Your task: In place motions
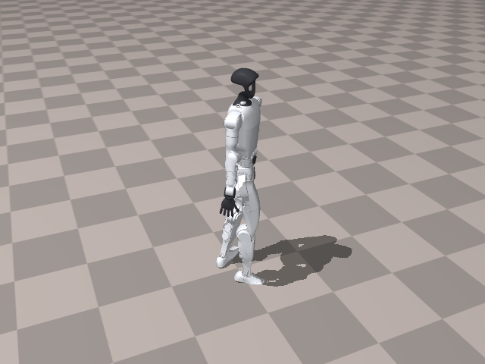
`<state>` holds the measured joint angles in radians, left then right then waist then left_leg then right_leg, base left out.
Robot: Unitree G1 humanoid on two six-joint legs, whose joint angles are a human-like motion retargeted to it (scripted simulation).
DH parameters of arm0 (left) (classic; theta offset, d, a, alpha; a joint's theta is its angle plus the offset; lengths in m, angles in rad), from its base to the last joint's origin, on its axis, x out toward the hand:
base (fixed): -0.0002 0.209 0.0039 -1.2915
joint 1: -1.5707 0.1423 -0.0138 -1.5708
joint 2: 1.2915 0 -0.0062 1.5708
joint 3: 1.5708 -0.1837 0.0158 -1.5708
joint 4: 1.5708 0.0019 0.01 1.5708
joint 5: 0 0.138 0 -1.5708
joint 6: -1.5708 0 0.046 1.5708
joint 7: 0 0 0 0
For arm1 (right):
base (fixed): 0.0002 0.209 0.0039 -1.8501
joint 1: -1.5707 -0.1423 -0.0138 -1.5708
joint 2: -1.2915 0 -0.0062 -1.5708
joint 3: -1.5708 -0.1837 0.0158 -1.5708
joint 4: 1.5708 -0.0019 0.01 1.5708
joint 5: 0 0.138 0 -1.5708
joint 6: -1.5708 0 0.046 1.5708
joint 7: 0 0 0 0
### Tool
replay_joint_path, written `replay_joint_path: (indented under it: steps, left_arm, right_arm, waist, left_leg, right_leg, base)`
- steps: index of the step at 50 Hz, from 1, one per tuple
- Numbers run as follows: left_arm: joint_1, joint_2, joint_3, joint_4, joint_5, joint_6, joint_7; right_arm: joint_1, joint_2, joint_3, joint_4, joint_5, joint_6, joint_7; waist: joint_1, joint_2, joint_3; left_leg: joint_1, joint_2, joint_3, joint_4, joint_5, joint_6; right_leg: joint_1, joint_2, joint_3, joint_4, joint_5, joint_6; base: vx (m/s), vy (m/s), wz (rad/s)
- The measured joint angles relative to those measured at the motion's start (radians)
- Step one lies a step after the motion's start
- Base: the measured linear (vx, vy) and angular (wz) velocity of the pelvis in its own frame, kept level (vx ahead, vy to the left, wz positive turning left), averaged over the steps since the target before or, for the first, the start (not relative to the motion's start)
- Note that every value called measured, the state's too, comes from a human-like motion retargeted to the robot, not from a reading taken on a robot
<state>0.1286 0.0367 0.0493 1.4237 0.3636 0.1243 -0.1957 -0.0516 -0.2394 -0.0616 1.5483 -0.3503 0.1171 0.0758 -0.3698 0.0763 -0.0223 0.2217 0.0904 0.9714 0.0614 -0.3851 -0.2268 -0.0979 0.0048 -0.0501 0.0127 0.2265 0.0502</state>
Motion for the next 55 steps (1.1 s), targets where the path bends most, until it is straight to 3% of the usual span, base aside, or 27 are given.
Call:
replay_joint_path:
  steps: [15,27,32,40,47,55]
  left_arm:
    - [-0.036,0.061,-0.014,0.044,-0.032,-0.006,0.014]
    - [0.071,0.126,0.07,0.093,-0.087,0.004,0.012]
    - [0.209,0.106,0.138,0.043,-0.097,-0.023,-0.016]
    - [0.354,0.075,0.171,0.147,-0.017,-0.013,-0.058]
    - [0.267,0.061,0.172,0.276,-0.083,0.074,0.027]
    - [-0.034,0.066,0.124,0.275,-0.377,0.033,0.055]
  right_arm:
    - [0.053,-0.042,-0.091,0.016,-0.004,-0.008,0.021]
    - [-0.068,-0.013,0.041,0.083,-0.027,-0.039,0.068]
    - [-0.227,0.012,0.108,0.034,-0.065,-0.035,0.129]
    - [-0.327,0.087,0.218,-0.292,-0.02,-0.132,0.07]
    - [-0.25,0.121,0.285,-0.369,-0.043,-0.18,0.029]
    - [0.023,0.09,0.228,-0.121,-0.143,-0.156,-0.059]
  waist:
    - [0.272,-0.11,-0.051]
    - [0.509,-0.171,-0.052]
    - [0.522,-0.164,-0.035]
    - [0.482,-0.134,-0.03]
    - [0.464,-0.131,-0.045]
    - [0.422,-0.117,-0.055]
  left_leg:
    - [-0.13,-0.091,-0.376,-0.043,-0.068,0.108]
    - [-0.219,-0.106,-0.513,-0.024,-0.05,0.145]
    - [-0.217,-0.099,-0.514,-0.024,-0.045,0.146]
    - [-0.194,-0.086,-0.478,-0.033,-0.045,0.141]
    - [-0.182,-0.08,-0.442,-0.04,-0.049,0.135]
    - [-0.174,-0.079,-0.408,-0.046,-0.057,0.136]
  right_leg:
    - [0.165,-0.186,-0.411,-0.037,-0.114,0.032]
    - [0.239,-0.204,-0.602,-0.066,-0.141,0.064]
    - [0.243,-0.197,-0.606,-0.068,-0.139,0.063]
    - [0.219,-0.183,-0.55,-0.06,-0.133,0.051]
    - [0.19,-0.175,-0.497,-0.051,-0.129,0.041]
    - [0.177,-0.175,-0.467,-0.049,-0.117,0.037]
  base:
    - [0.15,0.17,1.91]
    - [0.03,0.04,0.96]
    - [0.0,-0.01,0.09]
    - [-0.01,0.0,-0.32]
    - [0.01,-0.05,-0.37]
    - [0.0,-0.01,-0.29]
